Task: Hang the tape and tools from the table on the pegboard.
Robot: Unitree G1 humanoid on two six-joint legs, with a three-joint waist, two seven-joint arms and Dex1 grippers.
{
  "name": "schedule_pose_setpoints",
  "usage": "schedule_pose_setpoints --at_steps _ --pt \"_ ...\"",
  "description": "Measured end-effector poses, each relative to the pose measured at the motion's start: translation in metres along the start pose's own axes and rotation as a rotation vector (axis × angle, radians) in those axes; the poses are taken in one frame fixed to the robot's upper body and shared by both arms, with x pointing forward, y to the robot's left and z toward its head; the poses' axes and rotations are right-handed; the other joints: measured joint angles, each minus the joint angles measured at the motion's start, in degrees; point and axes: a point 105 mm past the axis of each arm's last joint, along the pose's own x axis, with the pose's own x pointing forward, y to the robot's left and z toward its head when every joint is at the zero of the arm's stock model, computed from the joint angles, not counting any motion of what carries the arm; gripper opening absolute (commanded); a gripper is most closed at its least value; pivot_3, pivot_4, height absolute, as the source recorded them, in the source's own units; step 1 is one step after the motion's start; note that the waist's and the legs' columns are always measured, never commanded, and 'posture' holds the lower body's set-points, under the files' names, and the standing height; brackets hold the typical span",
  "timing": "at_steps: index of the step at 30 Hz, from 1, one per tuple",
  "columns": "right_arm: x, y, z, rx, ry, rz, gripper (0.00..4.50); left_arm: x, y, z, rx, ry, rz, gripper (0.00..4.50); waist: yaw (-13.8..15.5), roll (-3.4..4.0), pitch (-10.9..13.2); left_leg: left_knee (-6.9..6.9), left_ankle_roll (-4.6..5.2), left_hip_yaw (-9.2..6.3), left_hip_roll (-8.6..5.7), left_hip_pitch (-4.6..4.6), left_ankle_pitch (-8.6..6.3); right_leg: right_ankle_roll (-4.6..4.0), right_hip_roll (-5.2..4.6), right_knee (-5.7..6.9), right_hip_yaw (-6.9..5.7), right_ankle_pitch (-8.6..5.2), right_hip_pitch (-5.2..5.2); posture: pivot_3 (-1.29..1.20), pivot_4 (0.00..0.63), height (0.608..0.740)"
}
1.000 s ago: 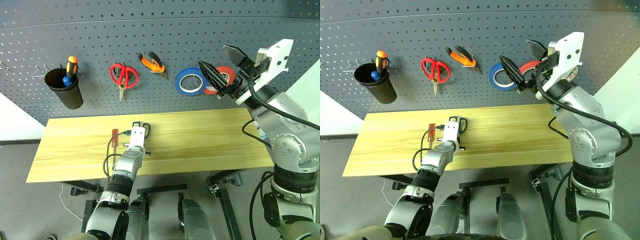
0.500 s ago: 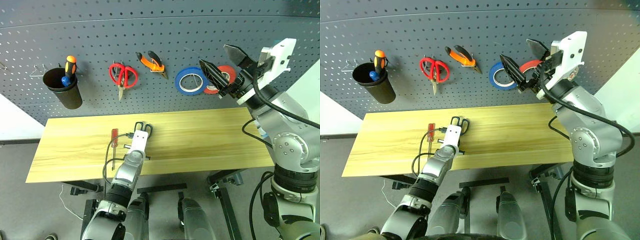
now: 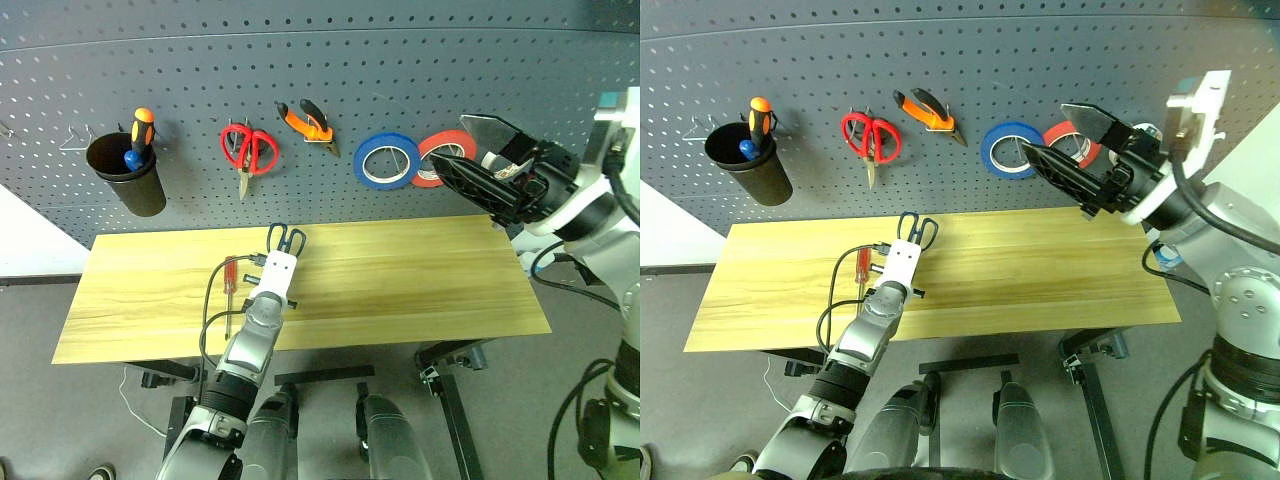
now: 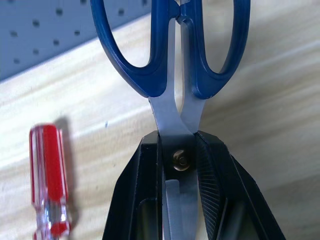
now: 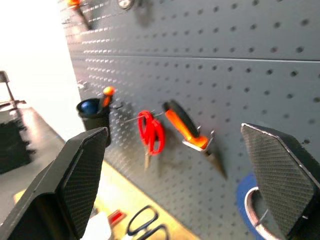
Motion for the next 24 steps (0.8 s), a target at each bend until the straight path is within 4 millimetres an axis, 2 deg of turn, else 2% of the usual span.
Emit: schedule_pose_setpoints --at_steps 5,10,17,20,24 --pt "-0.010 0.001 -0.001 -0.005 0.043 0.018 4.50 -0.005 0.002 0.024 0.031 -0.117 -0.001 0.62 0.0 -0.01 0.0 0.05 0.00 0.02 0.00 -0.09 0.00 0.01 -0.01 0.00 -0.02 0.00 -0.05 -0.12 0.255 0.738" --pt "-0.011 0.002 0.000 -0.013 0.039 0.024 4.50 -0.016 0.001 0.049 0.090 -0.259 -0.004 0.62 0.0 -0.01 0.0 0.06 0.00 0.03 -0.01 -0.10 0.00 0.01 -0.02 0.00 -0.02 0.00 -0.06 -0.12 0.252 0.738" --pt "-0.011 -0.004 -0.002 -0.030 0.045 0.008 4.50 -0.031 0.001 0.054 0.183 -0.364 -0.019 0.62 0.0 -0.01 0.0 0.06 0.01 0.03 -0.01 -0.10 0.00 0.01 -0.02 0.00 -0.01 0.00 -0.07 -0.11 0.245 0.738" --pt "-0.011 -0.007 -0.005 -0.039 0.054 0.001 4.50 -0.042 0.011 0.056 0.221 -0.426 0.018 0.62 0.0 -0.01 0.0 0.06 0.01 0.02 -0.01 -0.11 0.00 0.01 -0.03 0.00 0.00 0.00 -0.08 -0.10 0.241 0.738" --pt "-0.011 -0.009 -0.008 -0.039 0.069 -0.001 4.50 -0.057 0.028 0.072 0.253 -0.548 0.090 0.62 0.2 0.00 0.0 0.07 0.01 0.02 -0.01 -0.11 0.00 0.00 -0.05 0.01 0.00 0.00 -0.08 -0.10 0.238 0.738"
